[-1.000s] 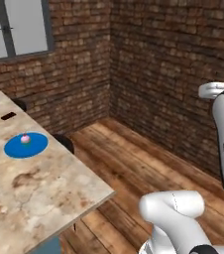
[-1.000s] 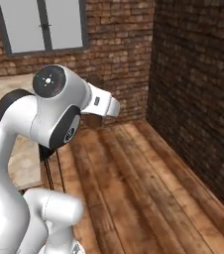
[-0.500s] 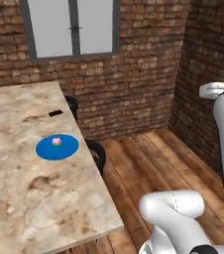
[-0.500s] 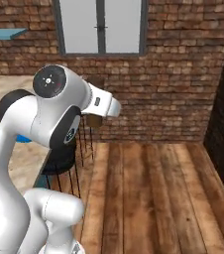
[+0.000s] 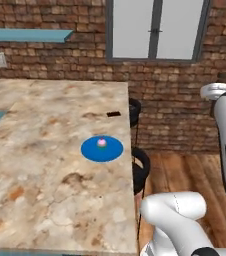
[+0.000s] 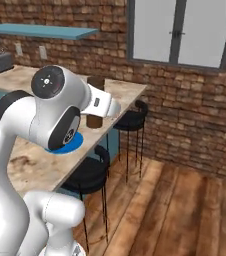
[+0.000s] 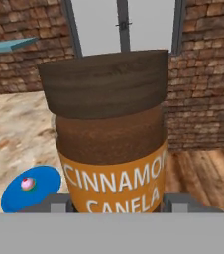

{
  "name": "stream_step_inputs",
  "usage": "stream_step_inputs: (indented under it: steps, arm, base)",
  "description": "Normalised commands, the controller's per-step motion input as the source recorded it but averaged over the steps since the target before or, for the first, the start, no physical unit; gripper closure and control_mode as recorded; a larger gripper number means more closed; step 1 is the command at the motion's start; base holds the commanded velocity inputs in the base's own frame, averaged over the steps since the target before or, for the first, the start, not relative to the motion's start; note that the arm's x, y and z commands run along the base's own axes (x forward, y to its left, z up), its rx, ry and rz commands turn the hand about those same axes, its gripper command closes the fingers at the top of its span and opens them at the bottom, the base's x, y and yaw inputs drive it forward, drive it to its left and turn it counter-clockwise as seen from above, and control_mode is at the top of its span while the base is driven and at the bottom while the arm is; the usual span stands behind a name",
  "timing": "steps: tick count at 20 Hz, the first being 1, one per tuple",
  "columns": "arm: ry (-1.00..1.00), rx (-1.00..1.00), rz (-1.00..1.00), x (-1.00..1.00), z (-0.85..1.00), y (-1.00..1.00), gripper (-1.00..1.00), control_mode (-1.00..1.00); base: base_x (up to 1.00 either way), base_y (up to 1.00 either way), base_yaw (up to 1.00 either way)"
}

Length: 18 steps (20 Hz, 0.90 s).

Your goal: Take the cinnamon bottle from the cabinet and place it on the dining table, next to the plate with the cupcake. Then take the chocolate from the dining counter and place it on the cupcake plate.

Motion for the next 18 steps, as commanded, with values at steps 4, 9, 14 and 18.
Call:
stream_step_inputs:
  steps: [4,9,14,18]
  arm:
    - [0.00,0.00,0.00,0.00,0.00,0.00,1.00,1.00]
    - [0.00,0.00,0.00,0.00,0.00,0.00,1.00,1.00]
    - [0.00,0.00,0.00,0.00,0.00,0.00,1.00,1.00]
    - [0.00,0.00,0.00,0.00,0.00,0.00,1.00,1.00]
  base:
    - [0.47,-0.65,0.56]
    - [0.32,-0.75,0.52]
    - [0.26,-0.79,0.49]
    - [0.25,-0.78,0.50]
